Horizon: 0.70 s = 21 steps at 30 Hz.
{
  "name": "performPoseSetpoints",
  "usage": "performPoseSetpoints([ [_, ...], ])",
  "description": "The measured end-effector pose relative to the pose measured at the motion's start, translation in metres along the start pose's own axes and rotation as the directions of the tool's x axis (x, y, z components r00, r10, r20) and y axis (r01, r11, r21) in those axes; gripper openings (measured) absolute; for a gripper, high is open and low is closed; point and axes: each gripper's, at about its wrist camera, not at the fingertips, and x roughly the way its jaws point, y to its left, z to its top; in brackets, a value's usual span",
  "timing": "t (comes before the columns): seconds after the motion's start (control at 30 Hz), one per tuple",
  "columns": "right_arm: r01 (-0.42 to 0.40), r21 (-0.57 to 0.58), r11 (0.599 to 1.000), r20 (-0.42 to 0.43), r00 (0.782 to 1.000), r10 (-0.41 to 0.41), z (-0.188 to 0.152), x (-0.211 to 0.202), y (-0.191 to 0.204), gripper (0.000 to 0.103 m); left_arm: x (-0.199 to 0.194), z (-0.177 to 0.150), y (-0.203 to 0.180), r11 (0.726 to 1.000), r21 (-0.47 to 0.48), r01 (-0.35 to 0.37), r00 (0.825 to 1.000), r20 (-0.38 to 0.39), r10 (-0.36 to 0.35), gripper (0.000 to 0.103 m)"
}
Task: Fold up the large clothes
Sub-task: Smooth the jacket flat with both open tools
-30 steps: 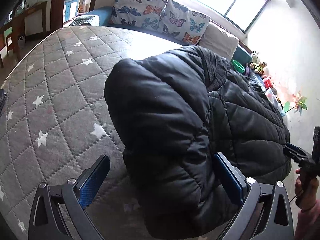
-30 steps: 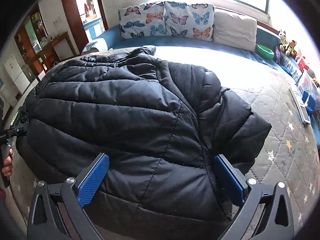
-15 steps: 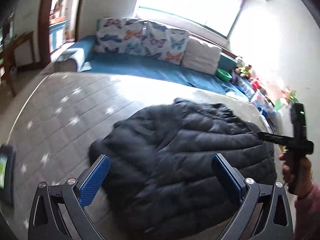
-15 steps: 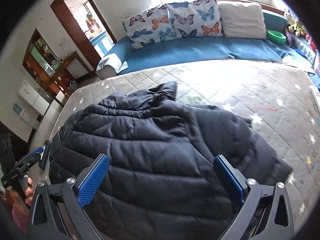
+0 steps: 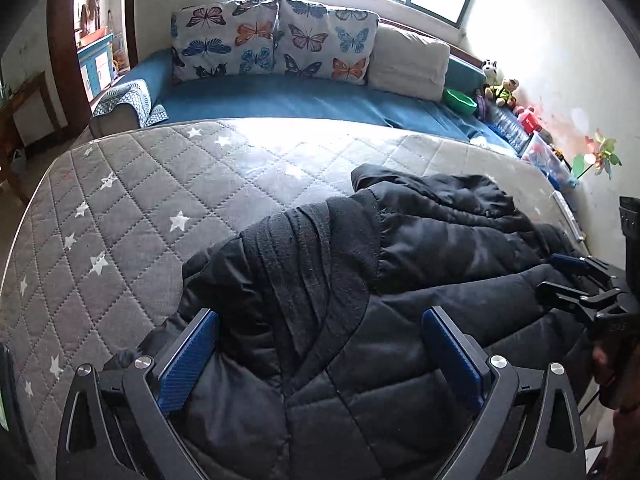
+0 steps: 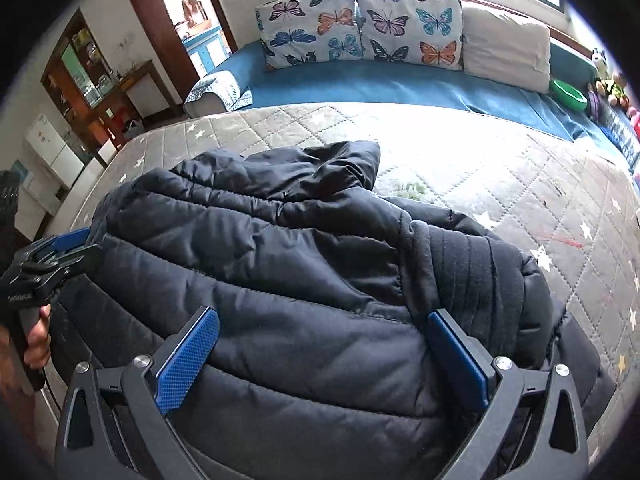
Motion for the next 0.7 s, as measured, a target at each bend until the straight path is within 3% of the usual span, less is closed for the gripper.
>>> performPoseSetpoints([
  [0.37, 0.016, -0.013, 1.0, 0.016, 1.0, -0.015, -0.001, -0.001, -0.001, 0.103, 0.009, -0.003, 0.003, 1.0, -0.006, 0.002, 1.0, -0.008, -0.002, 0.103],
  [0.7, 0.036, -0.08, 0.996, 0.067, 0.997, -0.031, -0.021, -0.033, 0.033, 0.103, -0.007, -0.009, -0.001, 0.999, 0.021, -0.034, 0.999, 0.026, 0.033, 0.103],
])
